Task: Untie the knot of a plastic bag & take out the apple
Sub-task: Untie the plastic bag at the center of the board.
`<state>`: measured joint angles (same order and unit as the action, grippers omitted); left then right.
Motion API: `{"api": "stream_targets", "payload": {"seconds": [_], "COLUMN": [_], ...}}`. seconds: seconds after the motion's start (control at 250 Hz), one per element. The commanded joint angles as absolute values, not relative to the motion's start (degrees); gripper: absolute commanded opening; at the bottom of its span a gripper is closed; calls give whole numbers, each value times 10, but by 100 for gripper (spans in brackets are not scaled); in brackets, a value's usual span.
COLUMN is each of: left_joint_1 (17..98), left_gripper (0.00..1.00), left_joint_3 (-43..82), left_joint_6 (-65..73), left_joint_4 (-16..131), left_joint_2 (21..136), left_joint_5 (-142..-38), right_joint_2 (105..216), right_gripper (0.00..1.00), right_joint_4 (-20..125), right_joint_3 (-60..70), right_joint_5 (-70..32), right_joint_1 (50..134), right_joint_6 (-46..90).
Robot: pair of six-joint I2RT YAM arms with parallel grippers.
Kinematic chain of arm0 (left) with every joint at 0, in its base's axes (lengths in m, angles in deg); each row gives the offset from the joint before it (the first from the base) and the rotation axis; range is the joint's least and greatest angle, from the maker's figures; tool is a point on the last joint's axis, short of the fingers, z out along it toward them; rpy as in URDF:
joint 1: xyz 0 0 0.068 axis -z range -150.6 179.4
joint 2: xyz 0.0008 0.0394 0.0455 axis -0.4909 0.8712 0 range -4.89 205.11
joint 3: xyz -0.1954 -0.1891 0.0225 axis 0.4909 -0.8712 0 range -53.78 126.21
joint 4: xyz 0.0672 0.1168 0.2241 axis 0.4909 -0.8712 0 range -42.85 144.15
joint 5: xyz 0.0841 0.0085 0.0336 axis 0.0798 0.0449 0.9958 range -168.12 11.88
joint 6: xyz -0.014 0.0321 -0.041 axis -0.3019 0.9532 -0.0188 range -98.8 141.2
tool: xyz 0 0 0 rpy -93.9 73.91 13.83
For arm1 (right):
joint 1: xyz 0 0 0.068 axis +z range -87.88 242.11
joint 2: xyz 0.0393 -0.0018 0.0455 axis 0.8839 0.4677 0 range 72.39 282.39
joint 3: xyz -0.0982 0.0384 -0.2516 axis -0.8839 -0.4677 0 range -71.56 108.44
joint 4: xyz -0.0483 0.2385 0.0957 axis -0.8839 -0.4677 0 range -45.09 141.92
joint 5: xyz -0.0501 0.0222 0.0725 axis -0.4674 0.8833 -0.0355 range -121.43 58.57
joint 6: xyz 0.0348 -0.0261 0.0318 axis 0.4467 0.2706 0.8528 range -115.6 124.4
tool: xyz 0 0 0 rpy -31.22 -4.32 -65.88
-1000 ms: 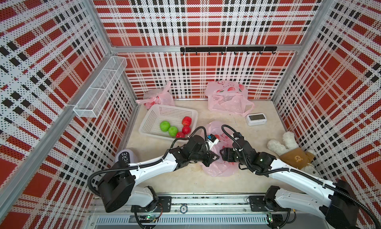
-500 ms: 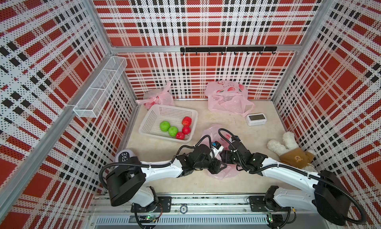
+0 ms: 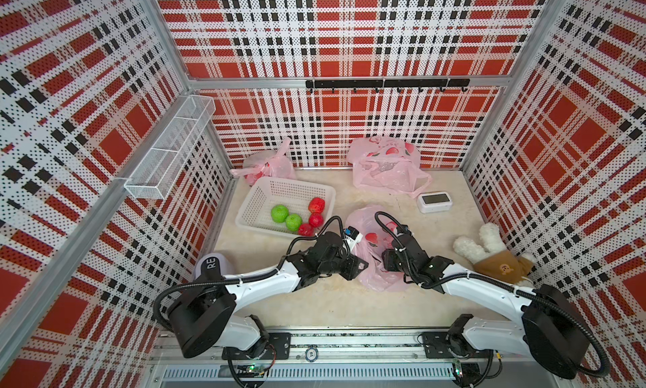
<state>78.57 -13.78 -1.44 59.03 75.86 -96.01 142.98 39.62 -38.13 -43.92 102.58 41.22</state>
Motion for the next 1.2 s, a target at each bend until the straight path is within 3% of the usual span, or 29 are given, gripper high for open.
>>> {"api": "stream_targets", "payload": {"seconds": [0.0, 0.108, 0.396, 0.616, 0.792, 1.0, 1.197], "left_joint_1": [790, 806, 860, 897, 898, 910, 941], "left_gripper": [37, 37, 37, 18, 12, 0, 0], "left_joint_3": [-112, -100, -133, -153, -163, -176, -174], "left_joint_6": [-17, -3, 36, 60, 60, 73, 98], "left_joint_4": [581, 581, 630, 647, 647, 647, 628], "left_joint_2": [786, 811, 781, 748, 740, 726, 742], "left_joint_5": [-953, -953, -956, -940, -937, -938, -940], "right_joint_2": [1406, 1351, 1246, 1289, 1358, 1367, 1371], "right_gripper": [57, 65, 69, 75, 75, 54, 25], "right_joint_4": [347, 329, 242, 291, 283, 245, 256], "right_joint_3": [-390, -389, -339, -333, -303, -303, -315], "right_joint_5": [-442, -452, -436, -302, -338, -423, -423], "right_joint_1": [1023, 1022, 1022, 1029, 1068, 1070, 1018], "right_joint_6": [395, 400, 411, 456, 455, 447, 406]}}
